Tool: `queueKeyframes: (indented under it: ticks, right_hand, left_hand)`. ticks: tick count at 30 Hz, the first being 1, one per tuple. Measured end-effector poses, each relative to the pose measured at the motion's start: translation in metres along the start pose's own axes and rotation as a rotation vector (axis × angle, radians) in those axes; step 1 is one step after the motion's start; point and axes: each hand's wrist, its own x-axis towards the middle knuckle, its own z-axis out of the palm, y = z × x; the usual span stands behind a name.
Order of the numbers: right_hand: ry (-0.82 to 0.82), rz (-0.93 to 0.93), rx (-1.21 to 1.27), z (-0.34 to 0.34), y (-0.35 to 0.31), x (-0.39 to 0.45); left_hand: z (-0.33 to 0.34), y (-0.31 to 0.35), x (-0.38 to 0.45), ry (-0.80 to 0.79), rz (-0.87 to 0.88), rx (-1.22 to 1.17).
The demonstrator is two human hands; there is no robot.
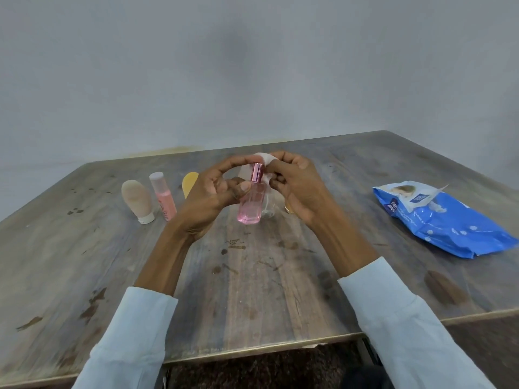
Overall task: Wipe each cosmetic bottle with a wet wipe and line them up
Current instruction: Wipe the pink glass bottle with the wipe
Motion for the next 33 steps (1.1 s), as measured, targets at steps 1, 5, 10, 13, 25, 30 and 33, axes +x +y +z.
queueKeyframes:
  ticks: [1, 5, 10, 13, 25, 30, 33]
  right_hand:
    - [-0.044, 0.046, 0.066, -0.002, -0.001, 0.001]
    - [-0.169, 0.16, 0.148, -0.006, -0.005, 0.002]
    - [-0.115, 0.101, 0.032, -0.007, -0.003, 0.004]
    - [0.013, 0.002, -0.087, -0.005, -0.003, 0.001]
    - [0.049, -0.692, -1.058, 0.019, 0.016, -0.008]
    - [0.057, -0.677, -1.156, 0.021, 0.019, -0.009]
    - [0.004, -0.651, -1.157, 0.021, 0.021, -0.009]
  left_hand:
    - [0.001, 0.0, 0.0, -0.021, 0.005, -0.008]
    - [0.003, 0.001, -0.001, -0.073, 0.023, -0.074]
    - [0.005, 0.002, -0.001, -0.064, 0.023, -0.053]
    - [0.003, 0.0, 0.001, 0.062, 0.033, 0.018]
    - [0.01, -0.003, 0.003, 0.256, 0.127, 0.451]
    - [0.015, -0.004, 0.001, 0.236, 0.146, 0.479]
    - [0.012, -0.006, 0.0, 0.252, 0.14, 0.515]
